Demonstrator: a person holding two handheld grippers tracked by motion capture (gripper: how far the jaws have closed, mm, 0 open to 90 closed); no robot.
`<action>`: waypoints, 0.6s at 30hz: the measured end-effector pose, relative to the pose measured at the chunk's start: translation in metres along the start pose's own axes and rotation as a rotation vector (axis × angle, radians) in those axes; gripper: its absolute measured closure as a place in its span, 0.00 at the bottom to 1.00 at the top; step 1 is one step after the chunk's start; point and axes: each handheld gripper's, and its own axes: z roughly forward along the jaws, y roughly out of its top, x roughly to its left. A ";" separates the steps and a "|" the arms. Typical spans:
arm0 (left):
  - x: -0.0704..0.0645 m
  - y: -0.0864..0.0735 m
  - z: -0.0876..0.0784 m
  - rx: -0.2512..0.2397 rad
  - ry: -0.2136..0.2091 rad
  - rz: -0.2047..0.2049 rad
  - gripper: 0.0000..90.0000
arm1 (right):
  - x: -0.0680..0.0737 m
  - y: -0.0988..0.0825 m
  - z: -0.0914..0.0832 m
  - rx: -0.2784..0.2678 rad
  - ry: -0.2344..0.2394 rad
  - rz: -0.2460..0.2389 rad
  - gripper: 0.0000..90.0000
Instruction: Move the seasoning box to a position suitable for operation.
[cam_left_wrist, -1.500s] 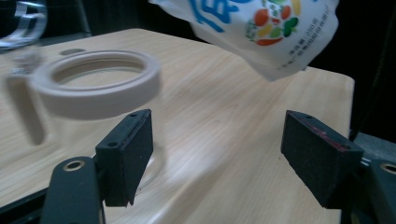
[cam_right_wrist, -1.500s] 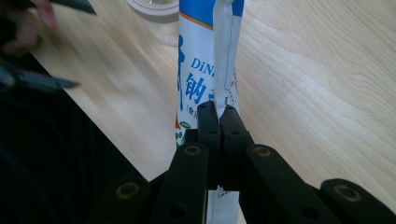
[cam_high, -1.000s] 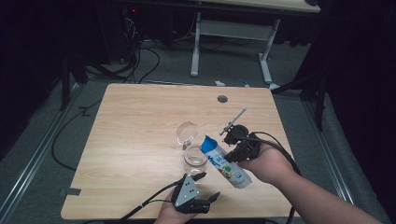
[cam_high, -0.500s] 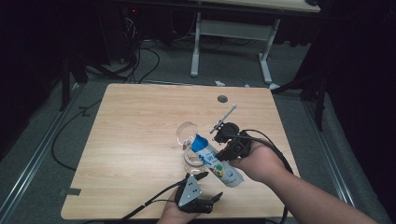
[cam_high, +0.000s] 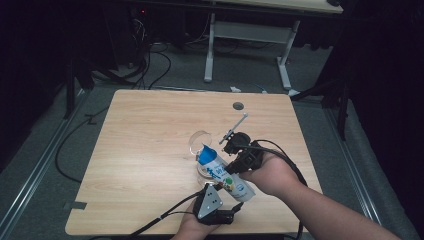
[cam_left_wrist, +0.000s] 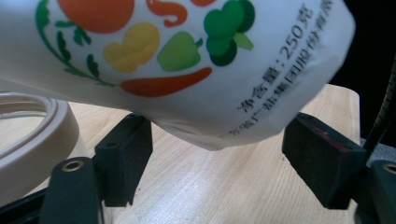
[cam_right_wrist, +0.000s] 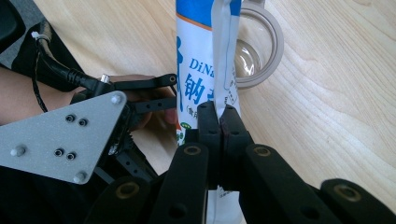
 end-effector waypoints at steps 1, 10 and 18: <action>0.000 0.000 0.000 0.001 0.009 0.000 0.31 | -0.001 0.000 0.000 -0.001 -0.001 0.001 1.00; -0.001 0.002 0.000 0.001 0.028 0.000 0.44 | -0.004 -0.003 0.000 -0.013 -0.004 0.013 1.00; -0.004 0.004 -0.002 0.007 0.028 0.009 0.51 | -0.004 -0.003 0.001 -0.003 -0.009 0.009 1.00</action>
